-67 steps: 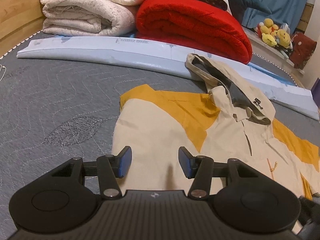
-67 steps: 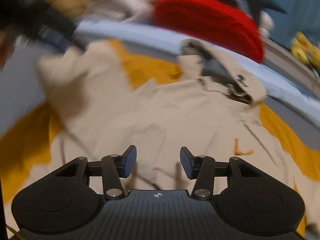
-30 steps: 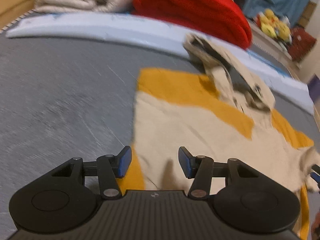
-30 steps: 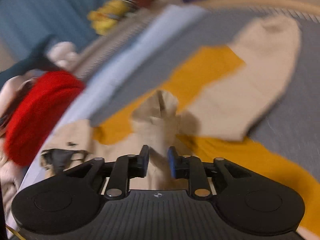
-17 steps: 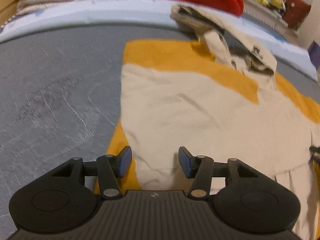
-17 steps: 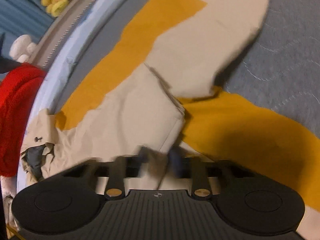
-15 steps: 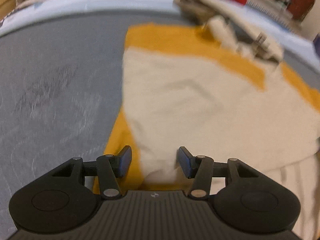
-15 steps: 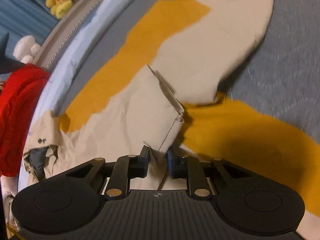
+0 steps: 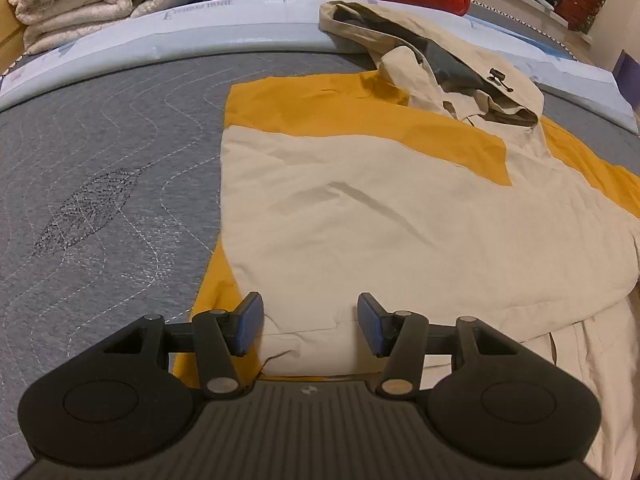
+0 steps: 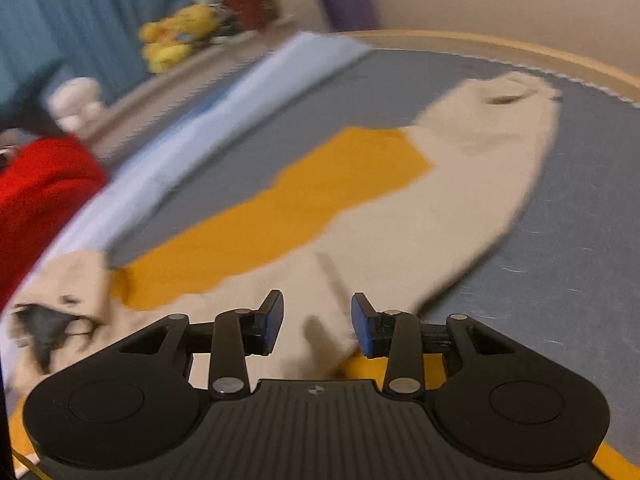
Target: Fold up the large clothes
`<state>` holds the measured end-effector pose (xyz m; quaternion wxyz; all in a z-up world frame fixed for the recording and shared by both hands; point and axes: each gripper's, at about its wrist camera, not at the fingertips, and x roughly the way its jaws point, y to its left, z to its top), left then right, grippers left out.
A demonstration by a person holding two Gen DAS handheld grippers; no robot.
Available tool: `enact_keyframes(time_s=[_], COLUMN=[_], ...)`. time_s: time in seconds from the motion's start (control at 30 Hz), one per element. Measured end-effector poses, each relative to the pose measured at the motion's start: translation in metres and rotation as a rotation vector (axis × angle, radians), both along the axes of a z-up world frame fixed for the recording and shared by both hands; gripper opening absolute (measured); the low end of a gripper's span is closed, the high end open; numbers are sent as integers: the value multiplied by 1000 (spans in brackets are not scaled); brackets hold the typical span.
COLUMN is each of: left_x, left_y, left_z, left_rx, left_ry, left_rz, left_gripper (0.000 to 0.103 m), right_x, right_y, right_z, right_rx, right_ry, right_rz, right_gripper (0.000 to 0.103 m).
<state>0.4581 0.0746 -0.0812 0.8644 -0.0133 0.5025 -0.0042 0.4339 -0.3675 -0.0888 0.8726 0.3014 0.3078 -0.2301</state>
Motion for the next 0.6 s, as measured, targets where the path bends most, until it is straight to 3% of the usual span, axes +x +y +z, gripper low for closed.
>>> enact_keyframes(time_s=[0.07, 0.17, 0.27, 0.6], left_x=[1, 3, 4, -1], left_y=[0, 0, 0, -9], left_z=[-1, -5, -6, 3], left_rx=[2, 2, 2, 0], left_ry=[4, 11, 14, -8], left_rz=[0, 7, 10, -10], left_gripper=[58, 58, 58, 58], right_x=[7, 22, 29, 26], right_y=[0, -5, -8, -25], right_z=[-8, -36, -50, -2], right_rx=[76, 186, 204, 73], right_ry=[-1, 127, 219, 97], right_rz=[66, 109, 119, 155], right_gripper=[40, 40, 40, 40])
